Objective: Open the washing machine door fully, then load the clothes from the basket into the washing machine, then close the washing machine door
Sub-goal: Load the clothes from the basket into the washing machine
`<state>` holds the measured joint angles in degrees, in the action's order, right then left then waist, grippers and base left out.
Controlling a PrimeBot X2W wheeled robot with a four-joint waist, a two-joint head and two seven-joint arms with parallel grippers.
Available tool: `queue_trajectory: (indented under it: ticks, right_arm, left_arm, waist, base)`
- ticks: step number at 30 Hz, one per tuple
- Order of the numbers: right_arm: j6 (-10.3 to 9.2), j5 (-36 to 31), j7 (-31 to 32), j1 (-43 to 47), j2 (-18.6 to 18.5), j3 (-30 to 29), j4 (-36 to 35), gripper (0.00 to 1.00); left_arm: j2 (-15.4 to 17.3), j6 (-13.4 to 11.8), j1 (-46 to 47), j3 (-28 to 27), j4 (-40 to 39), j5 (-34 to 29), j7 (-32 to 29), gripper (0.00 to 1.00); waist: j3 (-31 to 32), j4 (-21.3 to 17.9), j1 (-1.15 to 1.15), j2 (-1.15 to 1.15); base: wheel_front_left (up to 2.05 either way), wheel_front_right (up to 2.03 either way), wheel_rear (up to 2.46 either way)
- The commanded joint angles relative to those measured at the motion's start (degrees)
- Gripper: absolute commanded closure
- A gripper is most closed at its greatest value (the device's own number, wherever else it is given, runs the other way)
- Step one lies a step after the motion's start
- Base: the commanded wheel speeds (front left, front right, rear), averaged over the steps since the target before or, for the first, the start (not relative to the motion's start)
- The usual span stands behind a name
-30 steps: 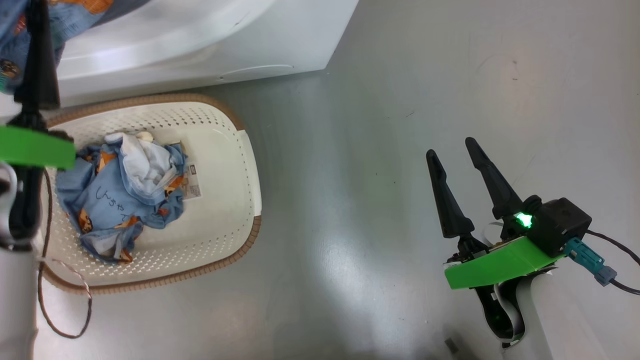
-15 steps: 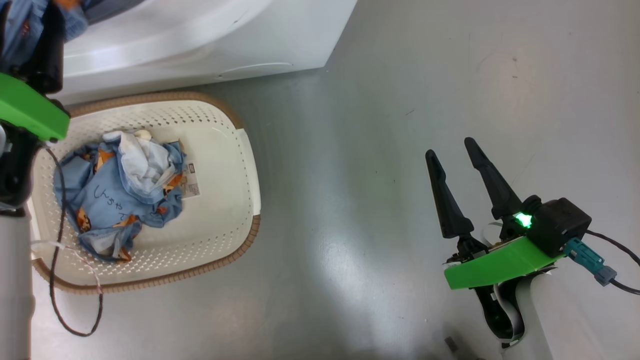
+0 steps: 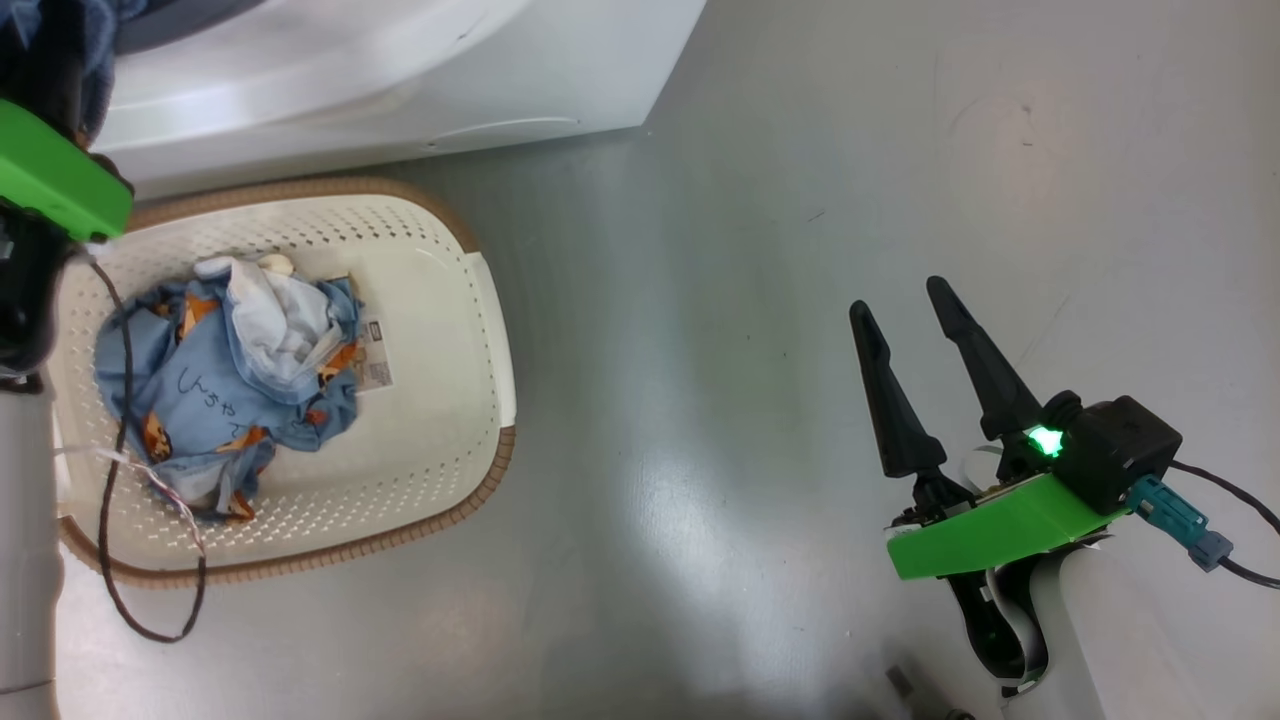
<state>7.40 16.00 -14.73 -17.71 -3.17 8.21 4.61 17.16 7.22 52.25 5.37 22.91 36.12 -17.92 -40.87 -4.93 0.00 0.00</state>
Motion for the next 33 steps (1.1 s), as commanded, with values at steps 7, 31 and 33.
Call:
queue_trajectory:
  ticks: [7, 31, 33]
  right_arm:
    - [0.09, 0.89, -0.27, 0.91, 0.29, 1.46, -1.16, 0.0]
    - [0.09, 2.47, -0.27, 0.94, 0.29, 3.75, -2.05, 0.0]
    - [0.09, 2.64, -0.27, 0.96, 0.29, 3.87, -2.25, 0.0]
  left_arm:
    - [3.07, -0.07, 4.78, -0.07, -1.25, -4.69, 9.64, 1.0]
    - [8.83, 0.23, 23.66, 5.78, 11.1, -10.06, 21.39, 1.0]
    - [9.35, 0.24, 25.14, 6.04, 12.1, -9.87, 21.93, 1.0]
  waist:
    - [-0.37, -0.13, 0.0, 0.0]
    - [-5.48, -3.97, 0.0, 0.0]
    - [-6.39, -4.35, 0.0, 0.0]
  base:
    - [0.0, 0.0, 0.0]
    - [0.0, 0.0, 0.0]
    - [0.0, 0.0, 0.0]
